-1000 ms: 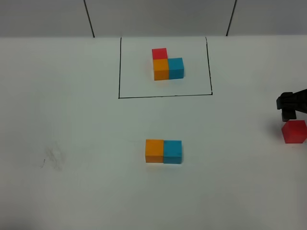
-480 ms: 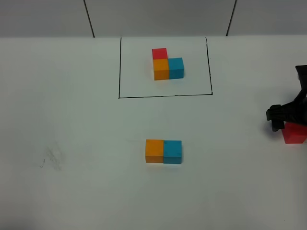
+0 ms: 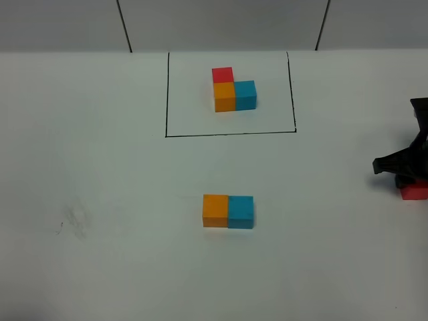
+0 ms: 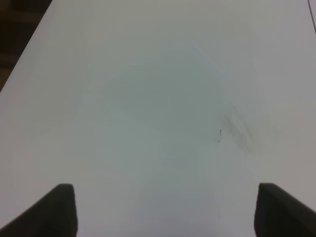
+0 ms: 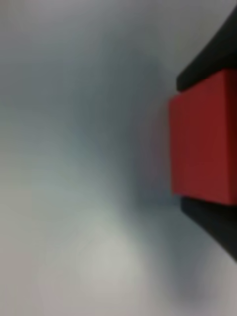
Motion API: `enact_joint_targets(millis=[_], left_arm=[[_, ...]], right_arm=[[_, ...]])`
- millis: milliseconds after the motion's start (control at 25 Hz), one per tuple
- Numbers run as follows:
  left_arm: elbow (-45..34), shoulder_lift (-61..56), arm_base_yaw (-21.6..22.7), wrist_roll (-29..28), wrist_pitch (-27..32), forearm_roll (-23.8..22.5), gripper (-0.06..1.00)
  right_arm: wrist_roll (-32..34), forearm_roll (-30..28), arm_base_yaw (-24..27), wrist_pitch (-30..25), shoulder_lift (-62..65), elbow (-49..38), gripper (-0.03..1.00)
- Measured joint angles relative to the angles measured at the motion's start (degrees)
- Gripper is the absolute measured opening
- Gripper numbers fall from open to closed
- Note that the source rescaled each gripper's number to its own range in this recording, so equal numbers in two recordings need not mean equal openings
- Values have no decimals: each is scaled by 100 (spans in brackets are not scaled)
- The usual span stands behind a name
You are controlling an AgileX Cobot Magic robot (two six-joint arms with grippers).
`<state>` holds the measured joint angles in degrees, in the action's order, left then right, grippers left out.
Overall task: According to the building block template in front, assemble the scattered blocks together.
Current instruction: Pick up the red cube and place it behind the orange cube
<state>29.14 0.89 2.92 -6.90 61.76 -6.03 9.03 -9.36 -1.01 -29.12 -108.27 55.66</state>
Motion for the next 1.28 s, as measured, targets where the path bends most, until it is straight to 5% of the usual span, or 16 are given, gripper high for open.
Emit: enact_joint_targets(millis=[280,560,960,1280], left_arm=[[0,0,0,0,0,0,83],[0,0,0,0,0,0,83],[0,0,0,0,0,0,83],[0,0,0,0,0,0,83]], right_arm=[[233,109,-386,-153,983,36,44],[1148,543,-1609,-728,1008,901,44],[3129,-24,-3417,-2920,-873,3628,44],[4121,-211,-4115,-2667,-1296,4118,44]])
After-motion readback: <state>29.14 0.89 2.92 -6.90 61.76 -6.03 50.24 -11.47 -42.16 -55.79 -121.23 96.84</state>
